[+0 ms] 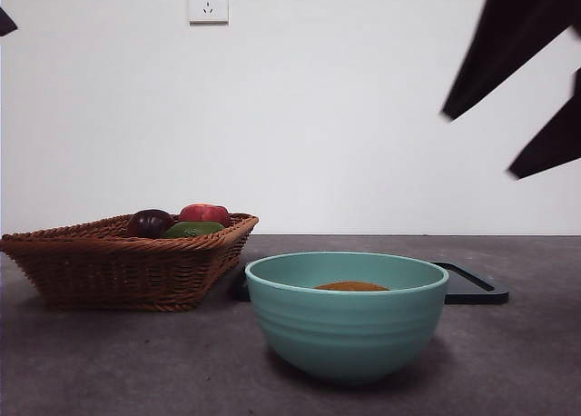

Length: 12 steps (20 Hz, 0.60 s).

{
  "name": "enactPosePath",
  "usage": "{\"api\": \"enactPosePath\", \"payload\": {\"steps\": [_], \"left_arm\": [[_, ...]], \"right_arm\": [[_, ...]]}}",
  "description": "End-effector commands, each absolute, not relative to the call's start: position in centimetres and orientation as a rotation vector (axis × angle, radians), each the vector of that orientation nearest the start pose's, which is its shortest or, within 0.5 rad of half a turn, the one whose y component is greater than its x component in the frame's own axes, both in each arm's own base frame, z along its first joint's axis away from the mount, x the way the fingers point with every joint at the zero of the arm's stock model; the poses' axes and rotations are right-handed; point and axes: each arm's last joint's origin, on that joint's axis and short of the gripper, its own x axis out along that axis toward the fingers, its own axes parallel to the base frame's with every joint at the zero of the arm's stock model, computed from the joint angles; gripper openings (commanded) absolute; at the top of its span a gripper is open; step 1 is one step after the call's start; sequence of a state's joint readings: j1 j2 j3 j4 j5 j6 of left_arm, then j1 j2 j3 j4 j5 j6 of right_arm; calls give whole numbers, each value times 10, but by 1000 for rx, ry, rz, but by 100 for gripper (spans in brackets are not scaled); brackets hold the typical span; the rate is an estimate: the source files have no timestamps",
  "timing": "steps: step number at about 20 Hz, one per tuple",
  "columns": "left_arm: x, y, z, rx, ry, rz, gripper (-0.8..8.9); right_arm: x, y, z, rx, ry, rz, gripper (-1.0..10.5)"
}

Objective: Pick up the wifruite, put it on the bowl, pick up the plate, put it on desk

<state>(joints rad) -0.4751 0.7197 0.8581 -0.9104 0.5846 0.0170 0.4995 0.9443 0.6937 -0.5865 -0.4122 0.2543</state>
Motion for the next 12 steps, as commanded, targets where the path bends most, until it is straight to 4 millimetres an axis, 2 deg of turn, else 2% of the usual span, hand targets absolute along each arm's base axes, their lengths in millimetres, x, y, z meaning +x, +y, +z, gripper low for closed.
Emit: {"api": "enactPosePath", "payload": {"steps": [1,5,12], "left_arm": [[102,-71,311,-17,770,-1034,429],[102,-71,311,-18,770,-1034,429],[102,-71,311,-17,770,-1034,429]], "right_arm": [[163,109,235,175,985,719,320],[180,126,215,124,1010,684,318],[198,146,186,77,1049,656,209]]}}
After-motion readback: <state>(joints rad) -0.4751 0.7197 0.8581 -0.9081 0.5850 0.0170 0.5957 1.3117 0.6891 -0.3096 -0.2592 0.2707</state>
